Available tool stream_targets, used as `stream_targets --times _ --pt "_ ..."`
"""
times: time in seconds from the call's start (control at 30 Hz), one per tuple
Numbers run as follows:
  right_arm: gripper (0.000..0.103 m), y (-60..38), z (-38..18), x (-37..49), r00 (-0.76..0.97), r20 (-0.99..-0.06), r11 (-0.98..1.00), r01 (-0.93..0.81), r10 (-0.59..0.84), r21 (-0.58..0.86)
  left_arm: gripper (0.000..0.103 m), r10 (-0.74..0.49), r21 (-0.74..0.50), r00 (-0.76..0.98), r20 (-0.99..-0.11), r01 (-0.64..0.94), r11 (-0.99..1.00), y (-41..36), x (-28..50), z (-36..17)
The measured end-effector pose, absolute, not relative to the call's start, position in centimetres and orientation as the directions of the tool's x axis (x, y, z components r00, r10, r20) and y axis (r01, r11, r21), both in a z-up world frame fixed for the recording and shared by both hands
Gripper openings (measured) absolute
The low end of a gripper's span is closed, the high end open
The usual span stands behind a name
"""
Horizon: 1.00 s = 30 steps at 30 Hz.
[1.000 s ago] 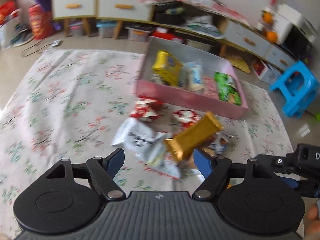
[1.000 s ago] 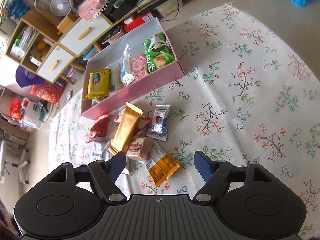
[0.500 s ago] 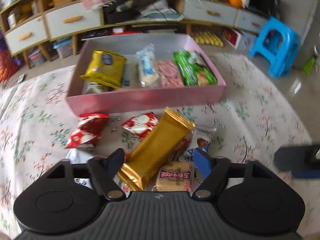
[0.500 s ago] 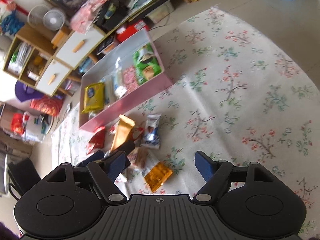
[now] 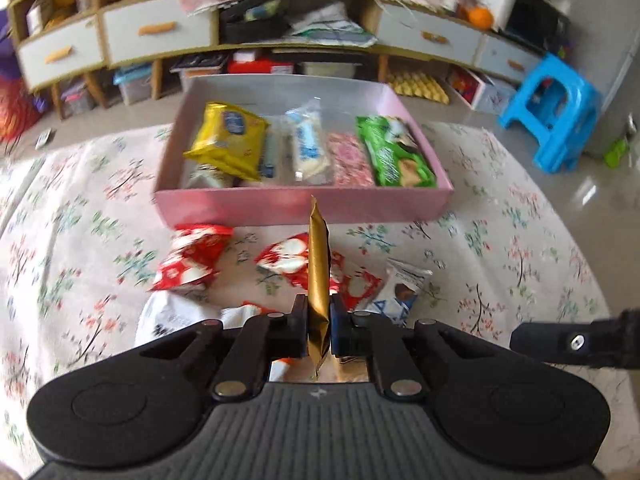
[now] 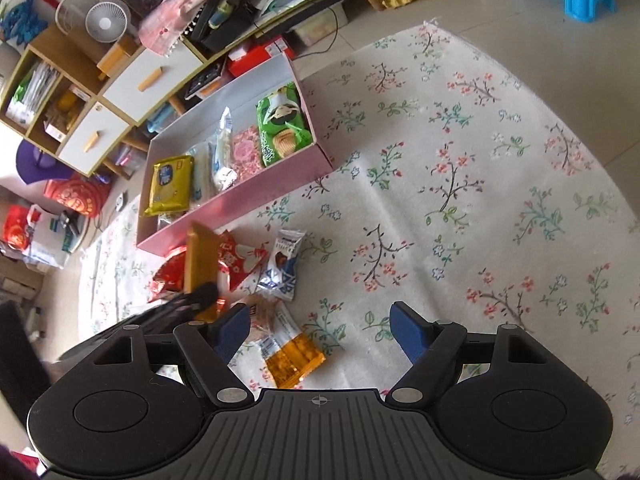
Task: Organize snacks
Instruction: 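Grasp the orange cracker packet with right gripper while left gripper holds gold bar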
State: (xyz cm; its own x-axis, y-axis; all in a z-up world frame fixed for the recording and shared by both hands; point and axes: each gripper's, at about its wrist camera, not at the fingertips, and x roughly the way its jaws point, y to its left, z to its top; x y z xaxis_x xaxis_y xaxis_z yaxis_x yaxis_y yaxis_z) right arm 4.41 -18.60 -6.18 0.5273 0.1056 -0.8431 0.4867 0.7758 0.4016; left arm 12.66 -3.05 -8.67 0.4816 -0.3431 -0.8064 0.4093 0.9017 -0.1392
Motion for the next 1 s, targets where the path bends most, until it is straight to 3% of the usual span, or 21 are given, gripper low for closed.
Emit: stream_targets --times 0.27,0.4,0.83,0.9,0.93,1.0 --pt "0.078 -17.2 -6.7 5.8 0.5 -0.863 0.849 0.421 0.076 0.319 0.009 -0.352 -0.24 0.503 -0.789 0.275 0.931 1.1 12.9 -7.0" --pt "0.078 -15.4 -7.1 6.7 0.484 -0.872 0.894 0.353 0.077 0.275 0.009 -0.31 -0.229 0.536 -0.785 0.213 0.95 2.9 12.7 -6.6" --pt "0.078 -8.7 -11.1 9.4 0.388 -0.921 0.996 0.071 0.023 0.054 0.009 -0.313 -0.265 0.527 -0.79 0.166 0.95 5.1 12.6 -6.6" --pt "0.069 -8.6 -11.5 9.5 0.4 -0.916 0.997 0.059 0.028 0.056 0.009 -0.315 -0.268 0.53 -0.787 0.166 0.949 5.2 12.6 -6.5" --pt "0.039 -8.6 -11.6 9.5 0.396 -0.917 0.996 0.054 0.045 0.071 0.009 -0.314 -0.267 0.531 -0.787 0.166 0.949 5.2 12.6 -6.5" --pt "0.039 -8.6 -11.4 9.4 0.378 -0.924 0.994 0.069 0.055 0.088 0.009 -0.314 -0.269 0.532 -0.786 0.163 0.949 5.3 12.7 -6.4"
